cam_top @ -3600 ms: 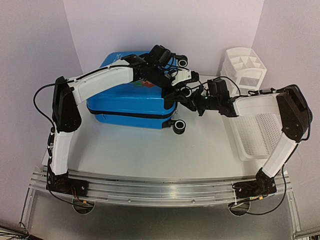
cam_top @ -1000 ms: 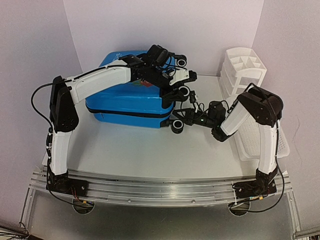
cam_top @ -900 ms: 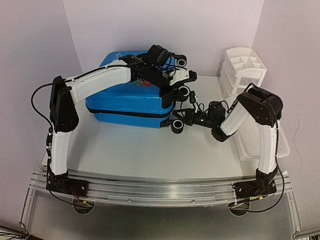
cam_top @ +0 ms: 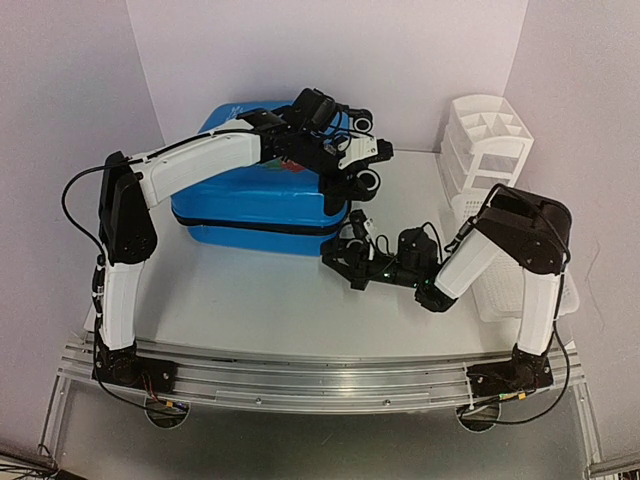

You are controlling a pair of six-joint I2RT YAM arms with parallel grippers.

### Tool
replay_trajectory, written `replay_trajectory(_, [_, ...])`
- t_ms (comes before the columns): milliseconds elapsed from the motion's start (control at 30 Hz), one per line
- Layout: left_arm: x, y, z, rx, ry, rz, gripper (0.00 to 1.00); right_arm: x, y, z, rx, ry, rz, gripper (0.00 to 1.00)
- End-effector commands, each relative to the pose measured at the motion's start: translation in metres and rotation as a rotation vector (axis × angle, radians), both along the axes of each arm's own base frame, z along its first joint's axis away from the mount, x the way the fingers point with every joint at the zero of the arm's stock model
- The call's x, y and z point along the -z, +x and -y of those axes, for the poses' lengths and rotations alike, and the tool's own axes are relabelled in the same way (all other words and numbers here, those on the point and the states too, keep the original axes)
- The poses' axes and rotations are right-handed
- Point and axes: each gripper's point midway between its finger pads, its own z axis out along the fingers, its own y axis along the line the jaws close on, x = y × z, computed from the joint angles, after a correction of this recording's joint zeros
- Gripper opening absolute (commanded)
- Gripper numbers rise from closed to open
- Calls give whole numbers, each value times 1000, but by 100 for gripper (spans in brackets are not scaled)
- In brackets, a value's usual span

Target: Open, take out, and arrange the luggage

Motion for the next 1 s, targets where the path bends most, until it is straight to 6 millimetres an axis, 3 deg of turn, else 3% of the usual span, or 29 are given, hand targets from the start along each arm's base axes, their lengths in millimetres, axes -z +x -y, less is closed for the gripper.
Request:
replay_trajectory(0, [-63, 32, -10, -71, -117, 152, 0, -25, 25, 15, 147, 40, 113, 0])
replay_trajectory(67, [-65, 31, -11, -72, -120, 150, 0, -28, 25, 20, 144, 43, 114, 5])
replay_trajectory(233, [-68, 29, -13, -73, -121, 152, 0, -46, 37, 42, 86, 84, 123, 34])
replay_trajectory(433, [-71, 27, -16, -75, -124, 146, 0, -49, 42, 57, 51, 0, 351, 48])
replay_trajectory(633, [-70, 24, -20, -73, -126, 117, 0, -26, 51, 60, 16, -75, 447, 54])
replay_trajectory(967, [-71, 24, -24, -88, -148, 46, 0, -28, 94, 59, 31, -60, 502, 51])
